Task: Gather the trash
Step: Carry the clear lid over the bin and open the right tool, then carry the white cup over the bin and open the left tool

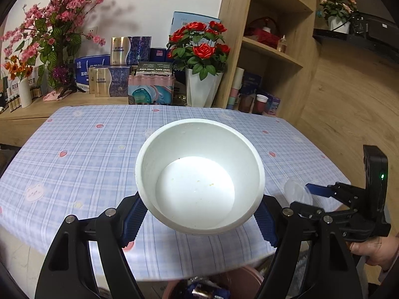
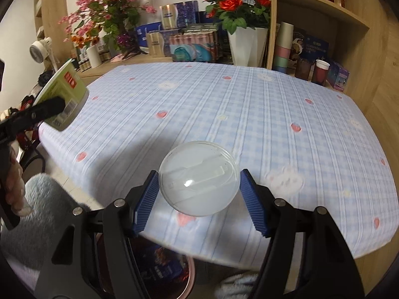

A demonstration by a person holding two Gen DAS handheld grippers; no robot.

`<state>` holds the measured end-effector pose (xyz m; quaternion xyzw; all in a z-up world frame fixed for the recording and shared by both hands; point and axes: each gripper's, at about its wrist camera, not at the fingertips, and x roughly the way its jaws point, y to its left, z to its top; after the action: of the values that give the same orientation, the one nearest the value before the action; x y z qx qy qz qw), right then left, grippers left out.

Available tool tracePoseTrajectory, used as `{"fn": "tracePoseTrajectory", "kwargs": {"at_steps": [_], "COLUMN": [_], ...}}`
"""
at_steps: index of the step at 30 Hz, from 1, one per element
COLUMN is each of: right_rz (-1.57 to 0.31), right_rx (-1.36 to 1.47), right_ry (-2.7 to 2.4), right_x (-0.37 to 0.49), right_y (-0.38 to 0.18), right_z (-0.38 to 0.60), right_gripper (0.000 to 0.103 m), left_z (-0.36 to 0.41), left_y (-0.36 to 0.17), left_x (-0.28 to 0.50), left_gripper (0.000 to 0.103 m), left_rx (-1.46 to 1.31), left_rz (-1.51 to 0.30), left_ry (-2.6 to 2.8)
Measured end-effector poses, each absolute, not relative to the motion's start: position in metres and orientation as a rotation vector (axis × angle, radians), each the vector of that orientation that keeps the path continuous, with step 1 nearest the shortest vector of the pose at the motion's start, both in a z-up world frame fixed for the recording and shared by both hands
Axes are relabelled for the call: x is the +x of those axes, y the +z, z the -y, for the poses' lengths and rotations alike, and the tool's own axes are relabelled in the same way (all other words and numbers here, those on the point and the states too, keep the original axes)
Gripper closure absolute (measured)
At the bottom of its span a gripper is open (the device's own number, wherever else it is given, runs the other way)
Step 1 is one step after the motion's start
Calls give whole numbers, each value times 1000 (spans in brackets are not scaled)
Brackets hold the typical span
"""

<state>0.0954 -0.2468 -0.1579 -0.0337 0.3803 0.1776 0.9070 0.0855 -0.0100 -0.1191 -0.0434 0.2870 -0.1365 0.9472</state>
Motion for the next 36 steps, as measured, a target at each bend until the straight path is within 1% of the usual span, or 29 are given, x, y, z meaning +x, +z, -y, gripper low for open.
{"fn": "tracePoseTrajectory", "kwargs": {"at_steps": [14,24,26,27,28,30,32,36], "right_rz": [-801,-846,-852,-839,-830,-822,-813,-788], "right_rx": [-82,-115,-118,-121,-121,-111,-108,-92], "right_ry": [441,542,555,546,540,512,479,399], "right_x": [28,14,13,11,11,12,14,18], "right_y": [-168,-183,-184,-183,-182,-180,-179,-173], "right_z": [223,195,192,191,192,195,200,213], "right_gripper": [36,35,29,20,16,15,11,10], "left_z": [3,-7,-8,-7,-7,-6,-5,0], "left_y": [-113,-125,-127,-128,-129,-133,-136,-145], "left_x": [15,-2,-3,-3,-3,-3,-2,-2], "left_gripper": [28,28,28,28,28,28,28,28], "left_rx": [-102,-109,-107,-106,-104,-98,-95,-83], "left_rz": [-585,-616,-621,-622,-624,-632,-639,-664], "left_ry": [-269,-238,-237,-237,-237,-240,-244,-256]}}
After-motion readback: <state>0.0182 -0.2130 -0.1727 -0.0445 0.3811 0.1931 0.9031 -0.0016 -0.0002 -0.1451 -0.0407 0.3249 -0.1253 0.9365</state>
